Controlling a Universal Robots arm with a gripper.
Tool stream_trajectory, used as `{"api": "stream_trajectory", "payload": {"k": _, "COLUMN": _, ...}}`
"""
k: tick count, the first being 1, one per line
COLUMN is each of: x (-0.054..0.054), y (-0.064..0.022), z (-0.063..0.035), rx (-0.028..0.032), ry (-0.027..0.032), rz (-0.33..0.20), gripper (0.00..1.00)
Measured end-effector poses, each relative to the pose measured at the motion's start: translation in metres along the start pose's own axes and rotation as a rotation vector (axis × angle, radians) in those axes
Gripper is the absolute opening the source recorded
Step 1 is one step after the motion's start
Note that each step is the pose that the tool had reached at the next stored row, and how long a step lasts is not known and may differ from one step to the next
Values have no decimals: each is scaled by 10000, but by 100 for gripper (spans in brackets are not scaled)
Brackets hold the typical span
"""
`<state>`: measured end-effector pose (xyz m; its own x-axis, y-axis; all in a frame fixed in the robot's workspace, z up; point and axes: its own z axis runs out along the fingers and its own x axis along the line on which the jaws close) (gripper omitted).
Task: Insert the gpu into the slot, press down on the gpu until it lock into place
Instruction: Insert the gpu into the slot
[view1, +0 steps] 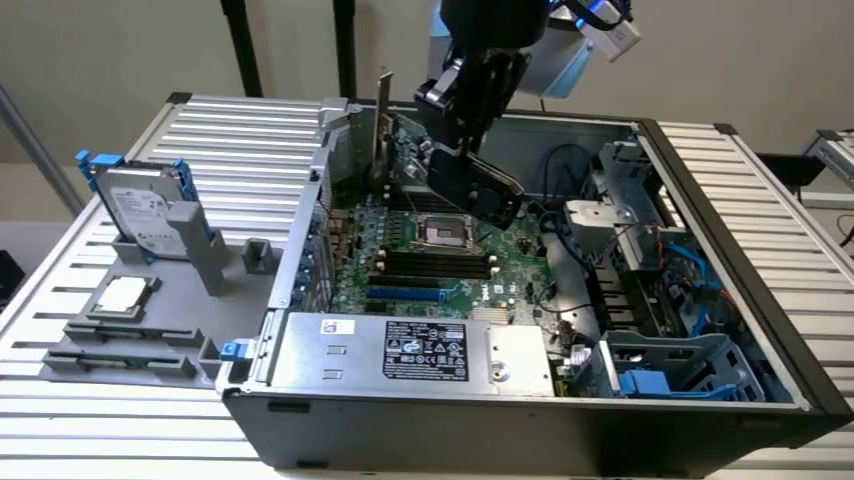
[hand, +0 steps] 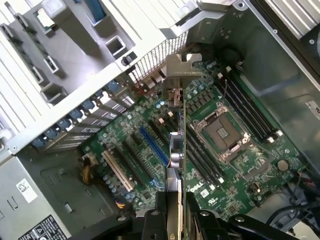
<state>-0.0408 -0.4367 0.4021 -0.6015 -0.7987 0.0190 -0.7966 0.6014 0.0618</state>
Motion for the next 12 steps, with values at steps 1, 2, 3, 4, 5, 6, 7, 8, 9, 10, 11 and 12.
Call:
{"api": "stream_trajectory", "payload": {"k": 1, "x": 0, "y": -1, "z": 10, "rx": 8, "ry": 8, "rz": -179, "gripper": 26}}
{"api": "stream_trajectory", "payload": {"k": 2, "x": 0, "y": -1, "z": 21, "rx": 16, "ry": 14, "rz": -365, "gripper": 26}}
{"api": "stream_trajectory", "payload": {"k": 3, "x": 0, "y": -2, "z": 31, "rx": 23, "ry": 20, "rz": -544, "gripper": 26}}
{"api": "stream_trajectory", "payload": {"k": 4, "x": -1, "y": -3, "z": 42, "rx": 31, "ry": 26, "rz": -724, "gripper": 26}}
{"api": "stream_trajectory", "payload": {"k": 5, "x": -1, "y": -3, "z": 52, "rx": 39, "ry": 34, "rz": -920, "gripper": 26}}
{"api": "stream_trajectory", "payload": {"k": 6, "x": -1, "y": -4, "z": 62, "rx": 45, "ry": 41, "rz": -1094, "gripper": 26}}
{"api": "stream_trajectory", "payload": {"k": 7, "x": -1, "y": -5, "z": 72, "rx": 51, "ry": 46, "rz": -1274, "gripper": 26}}
{"api": "stream_trajectory", "payload": {"k": 8, "x": -1, "y": -5, "z": 82, "rx": 54, "ry": 47, "rz": -1459, "gripper": 26}}
{"api": "stream_trajectory", "payload": {"k": 9, "x": -1, "y": -6, "z": 90, "rx": 54, "ry": 44, "rz": -1635, "gripper": 26}}
{"api": "stream_trajectory", "payload": {"k": 10, "x": -1, "y": -6, "z": 99, "rx": 53, "ry": 36, "rz": -1814, "gripper": 26}}
{"api": "stream_trajectory", "payload": {"k": 11, "x": -2, "y": -7, "z": 107, "rx": 48, "ry": 28, "rz": -2000, "gripper": 26}}
{"api": "stream_trajectory", "payload": {"k": 12, "x": -2, "y": -6, "z": 114, "rx": 41, "ry": 17, "rz": -2181, "gripper": 26}}
